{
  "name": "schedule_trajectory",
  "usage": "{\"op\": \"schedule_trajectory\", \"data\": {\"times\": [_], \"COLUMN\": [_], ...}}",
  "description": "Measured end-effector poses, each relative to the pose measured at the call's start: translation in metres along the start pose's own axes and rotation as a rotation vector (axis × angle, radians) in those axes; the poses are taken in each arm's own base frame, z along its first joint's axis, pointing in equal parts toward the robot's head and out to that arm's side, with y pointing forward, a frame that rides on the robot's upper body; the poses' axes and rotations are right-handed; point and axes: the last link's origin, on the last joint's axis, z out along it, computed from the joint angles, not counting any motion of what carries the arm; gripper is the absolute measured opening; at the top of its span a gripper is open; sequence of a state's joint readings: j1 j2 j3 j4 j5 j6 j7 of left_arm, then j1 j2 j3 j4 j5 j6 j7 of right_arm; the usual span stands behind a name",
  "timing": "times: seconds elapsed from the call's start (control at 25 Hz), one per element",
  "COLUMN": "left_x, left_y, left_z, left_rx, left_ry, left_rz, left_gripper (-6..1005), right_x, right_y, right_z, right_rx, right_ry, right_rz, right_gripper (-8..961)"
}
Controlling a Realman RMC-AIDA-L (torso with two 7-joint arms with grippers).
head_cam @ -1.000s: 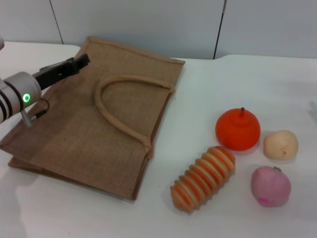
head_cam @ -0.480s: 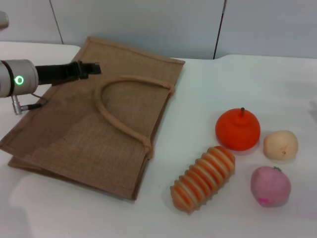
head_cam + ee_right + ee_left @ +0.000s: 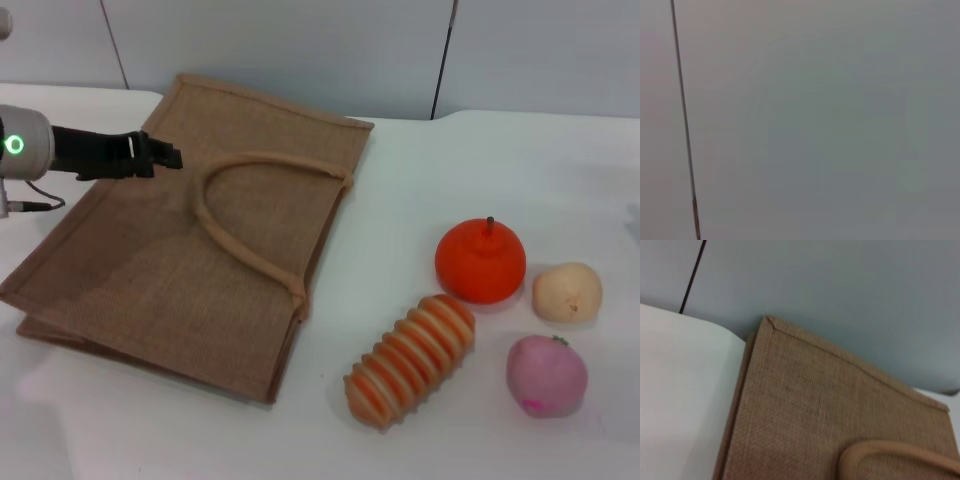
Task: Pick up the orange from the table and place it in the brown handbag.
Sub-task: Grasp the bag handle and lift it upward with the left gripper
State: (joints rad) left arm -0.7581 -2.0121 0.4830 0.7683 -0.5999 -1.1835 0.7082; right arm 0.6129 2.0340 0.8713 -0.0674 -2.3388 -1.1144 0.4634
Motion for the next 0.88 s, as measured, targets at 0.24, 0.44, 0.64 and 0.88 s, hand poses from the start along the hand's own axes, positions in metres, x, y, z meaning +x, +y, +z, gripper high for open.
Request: {"op": "schedule_trajectory", "data": {"times": [0.24, 0.44, 0.64, 0.88], "left_x": [0.000, -0.001, 0.001, 0.002], "left_y": [0.004, 0.005, 0.002, 0.009], "left_z": [0.003, 0.008, 0.014, 0.031], "left_rx": [0.026, 0.034, 0.065, 0.078], "left_ry": [-0.067, -0.081, -0.048, -0.015], "left_rz": [0.036, 0.042, 0.072, 0.153], "left_gripper": [460, 459, 457, 456], "right_x": [-0.001, -0.002, -0.002, -0.002], "right_y": [0.001, 0.003, 0.003, 0.003], "right_z": [0.002, 0.003, 0.003, 0.004], "right_rx": [-0.002, -0.005, -0.006, -0.007], "right_ry": [-0.002, -0.005, -0.006, -0.007], "right_rz": [0.002, 0.004, 0.005, 0.006], "right_gripper": [864, 864, 864, 864]}}
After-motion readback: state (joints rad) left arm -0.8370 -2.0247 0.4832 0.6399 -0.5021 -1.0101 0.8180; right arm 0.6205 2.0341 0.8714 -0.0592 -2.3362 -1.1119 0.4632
